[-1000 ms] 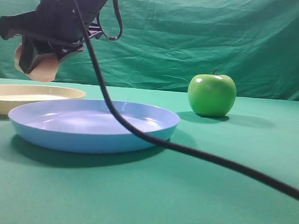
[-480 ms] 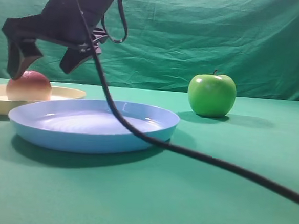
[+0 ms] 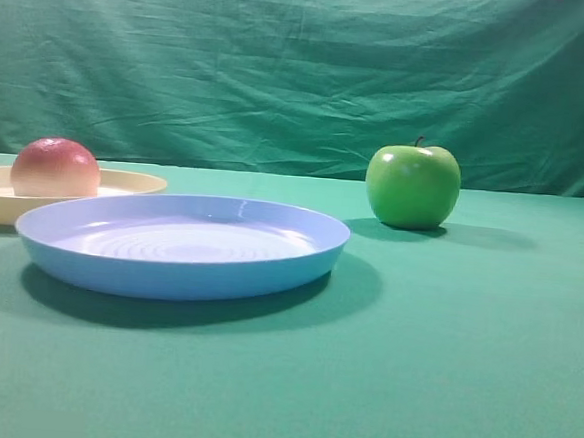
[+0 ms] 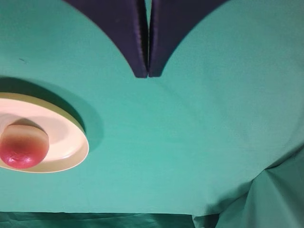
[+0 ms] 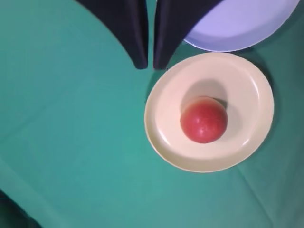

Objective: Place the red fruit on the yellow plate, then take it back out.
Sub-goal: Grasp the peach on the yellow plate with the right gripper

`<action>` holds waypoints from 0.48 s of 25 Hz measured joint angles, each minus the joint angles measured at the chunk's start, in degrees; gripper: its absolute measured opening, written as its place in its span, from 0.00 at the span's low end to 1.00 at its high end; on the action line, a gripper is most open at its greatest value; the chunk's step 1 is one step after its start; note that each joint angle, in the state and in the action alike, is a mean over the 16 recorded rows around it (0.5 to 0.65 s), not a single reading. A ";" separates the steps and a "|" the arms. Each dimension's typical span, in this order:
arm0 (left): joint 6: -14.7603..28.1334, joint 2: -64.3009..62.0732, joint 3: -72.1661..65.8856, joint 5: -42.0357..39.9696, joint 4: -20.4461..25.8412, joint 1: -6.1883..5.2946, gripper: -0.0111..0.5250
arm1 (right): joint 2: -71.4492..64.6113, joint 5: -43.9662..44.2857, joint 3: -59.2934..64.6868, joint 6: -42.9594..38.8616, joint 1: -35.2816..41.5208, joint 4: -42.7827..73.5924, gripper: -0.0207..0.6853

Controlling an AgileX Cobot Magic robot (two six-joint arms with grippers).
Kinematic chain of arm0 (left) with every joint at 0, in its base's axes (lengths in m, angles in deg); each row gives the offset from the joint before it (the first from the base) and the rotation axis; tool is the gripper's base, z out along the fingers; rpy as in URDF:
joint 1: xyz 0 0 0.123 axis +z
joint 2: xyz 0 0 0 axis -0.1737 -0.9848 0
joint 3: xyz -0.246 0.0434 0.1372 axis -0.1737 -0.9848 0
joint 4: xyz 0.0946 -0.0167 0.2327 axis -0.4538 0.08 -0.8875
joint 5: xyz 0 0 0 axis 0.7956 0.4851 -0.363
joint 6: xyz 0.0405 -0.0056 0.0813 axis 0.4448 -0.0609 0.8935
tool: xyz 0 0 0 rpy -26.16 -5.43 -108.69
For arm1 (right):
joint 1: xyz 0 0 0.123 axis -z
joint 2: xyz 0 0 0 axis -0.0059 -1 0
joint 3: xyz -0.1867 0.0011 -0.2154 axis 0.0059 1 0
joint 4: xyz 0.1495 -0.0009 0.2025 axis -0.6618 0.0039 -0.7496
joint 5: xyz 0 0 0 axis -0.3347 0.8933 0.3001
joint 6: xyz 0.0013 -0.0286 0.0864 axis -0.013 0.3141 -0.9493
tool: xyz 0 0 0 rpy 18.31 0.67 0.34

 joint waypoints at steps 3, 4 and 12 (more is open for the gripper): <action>0.00 0.00 0.00 0.00 0.00 0.00 0.02 | 6.22 -1.96 6.12 -0.61 0.50 -0.05 0.03; 0.00 0.00 0.00 0.00 0.00 0.00 0.02 | 8.41 -2.95 8.55 -0.70 0.60 -0.12 0.03; 0.00 0.00 0.00 0.00 0.00 0.00 0.02 | 27.26 -13.94 31.03 -0.97 0.74 -1.34 0.03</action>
